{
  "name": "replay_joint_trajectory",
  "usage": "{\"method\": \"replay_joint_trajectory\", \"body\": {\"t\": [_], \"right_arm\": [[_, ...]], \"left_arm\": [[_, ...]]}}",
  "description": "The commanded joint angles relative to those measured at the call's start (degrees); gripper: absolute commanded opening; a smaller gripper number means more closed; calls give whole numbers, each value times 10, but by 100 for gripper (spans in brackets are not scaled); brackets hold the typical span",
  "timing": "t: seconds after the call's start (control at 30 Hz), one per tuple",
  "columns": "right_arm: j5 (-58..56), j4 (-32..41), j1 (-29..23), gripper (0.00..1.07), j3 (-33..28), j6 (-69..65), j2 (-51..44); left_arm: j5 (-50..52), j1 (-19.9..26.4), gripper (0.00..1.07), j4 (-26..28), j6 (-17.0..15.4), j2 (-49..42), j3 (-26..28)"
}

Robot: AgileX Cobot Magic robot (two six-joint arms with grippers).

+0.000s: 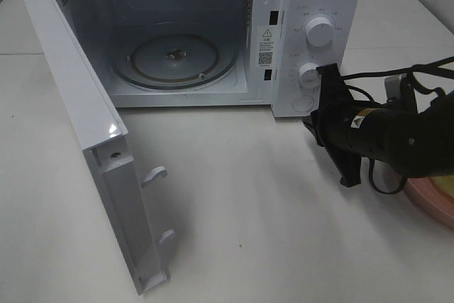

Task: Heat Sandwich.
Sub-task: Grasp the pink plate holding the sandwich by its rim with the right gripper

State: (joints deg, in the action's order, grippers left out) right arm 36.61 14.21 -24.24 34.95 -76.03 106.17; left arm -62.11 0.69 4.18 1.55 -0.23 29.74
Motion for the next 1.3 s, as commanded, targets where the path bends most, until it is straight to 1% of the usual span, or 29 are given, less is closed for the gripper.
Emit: {"method": "replay_joint_trajectory", "body": {"t": [0.03, 0.07, 0.13, 0.2, 0.23, 0.3, 0.33, 0.37, 0.43, 0.47, 0.5, 0.6, 0.63, 0.67, 0.73, 0.77, 0.8, 0.9, 0.97, 1.03, 1.07, 1.1, 1.2, 1.23, 1.3], "right_arm": [[-34, -17, 2, 0, -10, 37, -32], [-46, -18, 2, 0, -12, 53, -41], [-108, -20, 2, 0, -12, 110, -74], [-130, -20, 2, 0, -12, 134, -86], [-172, -20, 2, 0, -12, 183, -105], [-208, -20, 2, 1, -12, 243, -123], [-208, -20, 2, 1, -12, 243, -123], [-245, -20, 2, 2, -12, 303, -142], [-280, -20, 2, 2, -12, 363, -157], [-280, -20, 2, 2, -12, 363, -157], [-312, -20, 2, 3, -12, 433, -172], [-358, -20, 2, 4, -12, 532, -190], [-358, -20, 2, 4, -12, 532, -190], [-395, -20, 2, 5, -12, 596, -202], [-430, -20, 2, 5, -12, 642, -210], [-430, -20, 2, 5, -12, 642, -210], [-458, -20, 2, 6, -12, 680, -217], [-512, -32, 2, 7, -12, 733, -236], [-527, -38, 2, 7, -11, 741, -242], [-561, -57, 2, 8, -9, 755, -249], [-599, -83, 2, 9, -2, 760, -256], [-599, -83, 2, 9, -2, 760, -256], [-661, -118, 2, 10, 13, 760, -266], [-706, -142, 2, 10, 25, 760, -273], [-726, -153, 2, 11, 31, 760, -276]], "left_arm": [[7, 1, 100, -1, 0, -9, -1], [7, 1, 100, -1, 0, -9, -1], [7, 1, 100, -1, 0, -9, -1], [7, 1, 100, -1, 0, -9, -1], [7, 1, 100, -1, 0, -9, -1], [7, 1, 100, -1, 0, -9, -1], [7, 1, 100, -1, 0, -9, -1], [7, 1, 100, -1, 0, -9, -1], [7, 1, 100, -1, 0, -9, -1], [7, 1, 100, -1, 0, -9, -1], [7, 1, 100, -1, 0, -9, -1], [7, 1, 100, -1, 0, -9, -1], [7, 1, 100, -1, 0, -9, -1], [7, 1, 100, -1, 0, -9, -1], [7, 1, 100, -1, 0, -9, -1], [7, 1, 100, -1, 0, -9, -1], [7, 1, 100, -1, 0, -9, -1], [7, 1, 100, -1, 0, -9, -1], [7, 1, 100, -1, 0, -9, -1], [7, 1, 100, -1, 0, -9, -1], [7, 1, 100, -1, 0, -9, -1], [7, 1, 100, -1, 0, -9, -1], [7, 1, 100, -1, 0, -9, -1], [7, 1, 100, -1, 0, -9, -1], [7, 1, 100, -1, 0, -9, -1]]}}
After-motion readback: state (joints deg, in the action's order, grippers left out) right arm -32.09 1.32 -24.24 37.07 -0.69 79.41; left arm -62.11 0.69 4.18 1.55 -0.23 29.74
